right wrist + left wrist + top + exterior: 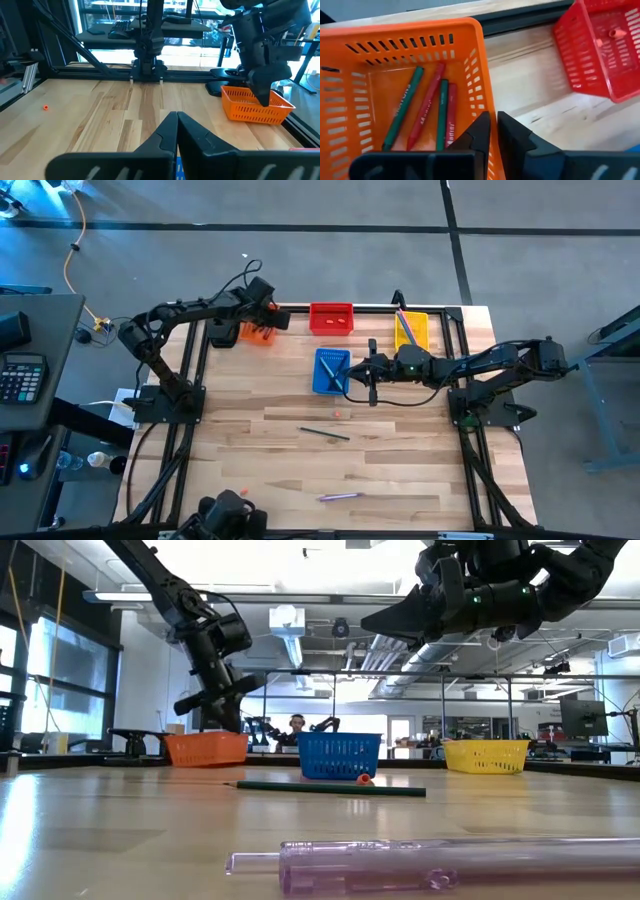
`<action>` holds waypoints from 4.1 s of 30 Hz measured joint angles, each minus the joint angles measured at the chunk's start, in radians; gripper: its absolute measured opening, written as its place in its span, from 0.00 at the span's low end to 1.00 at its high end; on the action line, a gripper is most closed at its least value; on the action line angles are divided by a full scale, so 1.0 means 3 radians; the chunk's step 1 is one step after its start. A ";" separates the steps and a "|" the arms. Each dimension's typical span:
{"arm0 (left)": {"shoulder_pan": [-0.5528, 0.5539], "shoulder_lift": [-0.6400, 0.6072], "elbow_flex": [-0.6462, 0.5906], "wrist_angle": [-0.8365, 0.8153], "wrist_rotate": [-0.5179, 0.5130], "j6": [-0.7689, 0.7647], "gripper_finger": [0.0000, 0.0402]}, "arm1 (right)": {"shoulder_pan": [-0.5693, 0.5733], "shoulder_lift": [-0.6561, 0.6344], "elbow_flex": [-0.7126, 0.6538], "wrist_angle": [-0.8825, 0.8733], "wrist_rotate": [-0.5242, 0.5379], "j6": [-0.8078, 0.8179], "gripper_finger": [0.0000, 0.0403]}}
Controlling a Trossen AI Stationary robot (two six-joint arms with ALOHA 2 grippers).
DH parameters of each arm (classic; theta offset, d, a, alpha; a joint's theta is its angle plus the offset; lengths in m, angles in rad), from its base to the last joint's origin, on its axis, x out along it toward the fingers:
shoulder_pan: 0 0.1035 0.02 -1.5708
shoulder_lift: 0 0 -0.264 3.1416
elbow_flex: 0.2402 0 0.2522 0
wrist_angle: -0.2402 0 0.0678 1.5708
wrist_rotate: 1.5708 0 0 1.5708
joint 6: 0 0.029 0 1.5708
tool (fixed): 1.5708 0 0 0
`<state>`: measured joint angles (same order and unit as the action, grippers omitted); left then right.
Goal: Sort crayons/erasers/pens/pencils in bins
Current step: Adjust the orange bin, then put the orange eraser into the red bin
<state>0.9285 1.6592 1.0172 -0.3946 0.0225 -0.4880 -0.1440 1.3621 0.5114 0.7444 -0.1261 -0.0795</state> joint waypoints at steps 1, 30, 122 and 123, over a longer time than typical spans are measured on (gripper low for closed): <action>-0.0005 0.0000 0.0000 0.0009 -0.0016 -0.0034 0.05 | 0.0000 0.0000 0.0000 0.0000 0.0000 0.0000 0.00; -0.0020 -0.0020 0.0101 0.0154 0.0038 0.0735 0.27 | 0.0000 0.0000 0.0000 -0.0050 -0.0001 0.0000 0.00; -0.1804 -0.1413 -0.2650 0.4786 0.0073 0.1462 0.00 | 0.0753 -0.0027 0.0927 -0.2706 0.1203 0.0571 0.01; -0.1816 -0.1413 -0.2682 0.4842 0.0072 0.1463 0.00 | 0.0839 -0.0025 0.0980 -0.2857 0.1211 0.0707 0.01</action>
<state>0.3837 1.2354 0.2126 1.0581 0.0441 -0.0490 0.1078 1.3544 0.8055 -0.1128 0.2372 0.1326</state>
